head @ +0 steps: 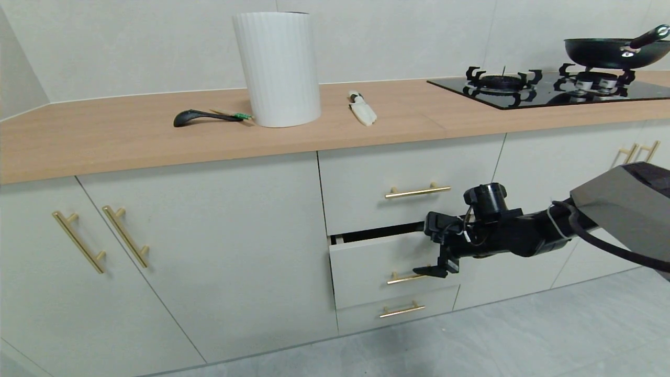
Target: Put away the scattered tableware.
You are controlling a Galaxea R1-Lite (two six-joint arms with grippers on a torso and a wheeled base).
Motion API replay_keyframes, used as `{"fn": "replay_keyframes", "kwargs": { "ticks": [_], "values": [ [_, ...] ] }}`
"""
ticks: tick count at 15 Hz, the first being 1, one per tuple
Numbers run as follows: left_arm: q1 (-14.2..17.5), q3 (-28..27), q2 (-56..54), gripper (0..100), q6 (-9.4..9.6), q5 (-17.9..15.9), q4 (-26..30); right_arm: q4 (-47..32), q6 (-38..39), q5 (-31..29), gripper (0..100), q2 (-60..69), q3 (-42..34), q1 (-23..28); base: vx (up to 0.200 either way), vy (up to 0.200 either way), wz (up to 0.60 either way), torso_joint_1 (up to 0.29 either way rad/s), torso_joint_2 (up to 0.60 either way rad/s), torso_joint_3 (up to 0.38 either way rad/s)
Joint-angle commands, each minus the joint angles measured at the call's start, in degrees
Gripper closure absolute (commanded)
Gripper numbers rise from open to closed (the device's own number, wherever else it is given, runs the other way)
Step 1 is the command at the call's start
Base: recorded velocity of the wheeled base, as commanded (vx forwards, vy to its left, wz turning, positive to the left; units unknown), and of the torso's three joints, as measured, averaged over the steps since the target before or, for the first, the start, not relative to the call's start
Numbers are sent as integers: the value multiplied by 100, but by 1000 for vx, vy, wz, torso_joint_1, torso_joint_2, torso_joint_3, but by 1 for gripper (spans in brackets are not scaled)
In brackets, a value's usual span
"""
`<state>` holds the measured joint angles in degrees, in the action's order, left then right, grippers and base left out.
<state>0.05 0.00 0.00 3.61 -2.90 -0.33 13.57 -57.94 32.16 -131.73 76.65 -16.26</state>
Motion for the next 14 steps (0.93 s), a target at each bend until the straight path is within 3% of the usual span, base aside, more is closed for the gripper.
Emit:
{"fn": "replay_keyframes", "kwargs": {
  "ticks": [1, 9, 14],
  "values": [
    [4, 0, 0, 0, 0, 0, -2, -74, 2, -8, 0, -19, -186, -35, 0, 0, 0, 0, 0, 0],
    [4, 0, 0, 0, 0, 0, -2, -74, 2, -8, 0, 1044, -1267, -193, 0, 0, 0, 0, 0, 0],
    [4, 0, 0, 0, 8, 0, -2, -74, 20, -8, 0, 1202, -1285, -386, 0, 0, 0, 0, 0, 0]
  ]
}}
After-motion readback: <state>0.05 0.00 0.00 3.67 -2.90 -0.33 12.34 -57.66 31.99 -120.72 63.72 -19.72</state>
